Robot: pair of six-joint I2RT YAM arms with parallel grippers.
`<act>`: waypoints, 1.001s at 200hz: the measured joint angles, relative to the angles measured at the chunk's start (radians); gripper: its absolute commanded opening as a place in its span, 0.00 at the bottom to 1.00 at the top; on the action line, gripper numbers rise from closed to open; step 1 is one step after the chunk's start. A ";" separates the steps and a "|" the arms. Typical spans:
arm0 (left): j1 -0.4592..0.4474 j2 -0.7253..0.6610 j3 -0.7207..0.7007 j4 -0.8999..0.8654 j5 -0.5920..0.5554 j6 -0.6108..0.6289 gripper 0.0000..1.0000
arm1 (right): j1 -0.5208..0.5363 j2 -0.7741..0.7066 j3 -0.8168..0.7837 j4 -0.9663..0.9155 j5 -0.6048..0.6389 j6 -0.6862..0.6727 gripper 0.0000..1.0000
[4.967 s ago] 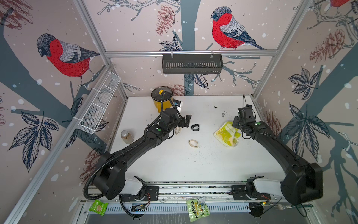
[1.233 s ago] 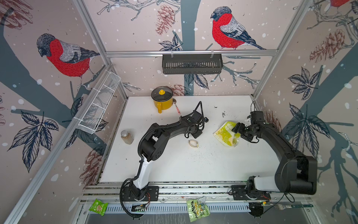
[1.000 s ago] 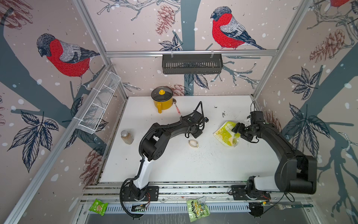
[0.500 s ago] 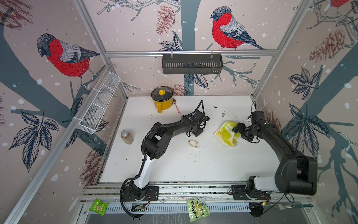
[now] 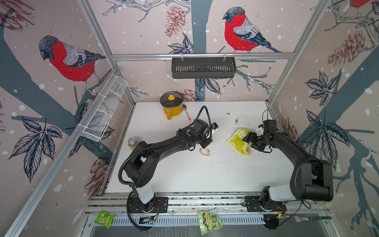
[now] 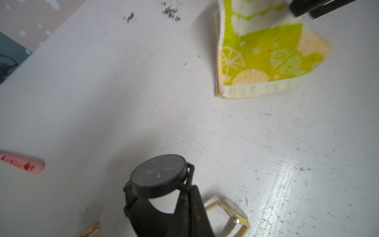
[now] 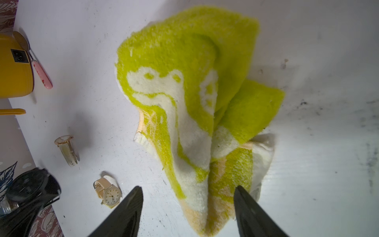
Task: Wipe the watch dial
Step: Pick up the cleaning item at the center of the board.
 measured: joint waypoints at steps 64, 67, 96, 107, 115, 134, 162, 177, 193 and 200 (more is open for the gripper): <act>-0.004 -0.196 -0.327 0.359 0.116 0.152 0.00 | 0.000 0.084 0.021 0.066 -0.002 -0.001 0.64; -0.005 -0.202 -0.338 0.376 0.116 0.159 0.00 | 0.000 0.089 0.023 0.069 -0.002 -0.001 0.62; -0.010 -0.233 -0.411 0.479 0.121 0.205 0.00 | 0.000 0.139 0.052 0.082 -0.003 -0.003 0.34; -0.011 -0.233 -0.416 0.505 0.120 0.218 0.00 | 0.000 0.151 0.066 0.083 -0.004 -0.005 0.17; -0.012 -0.233 -0.418 0.526 0.120 0.229 0.00 | 0.000 0.156 0.074 0.084 -0.008 -0.005 0.09; -0.012 -0.231 -0.428 0.582 0.121 0.251 0.00 | 0.000 0.151 0.085 0.089 -0.025 -0.005 0.04; -0.012 -0.214 -0.444 0.637 0.142 0.299 0.00 | 0.010 0.056 0.085 0.100 -0.058 -0.006 0.04; -0.012 -0.204 -0.452 0.664 0.145 0.319 0.00 | 0.017 -0.015 0.089 0.109 -0.084 -0.020 0.04; -0.012 -0.192 -0.452 0.689 0.146 0.338 0.00 | 0.029 -0.096 0.096 0.111 -0.113 -0.028 0.04; -0.012 -0.188 -0.451 0.698 0.146 0.344 0.00 | 0.036 -0.129 0.098 0.114 -0.130 -0.031 0.04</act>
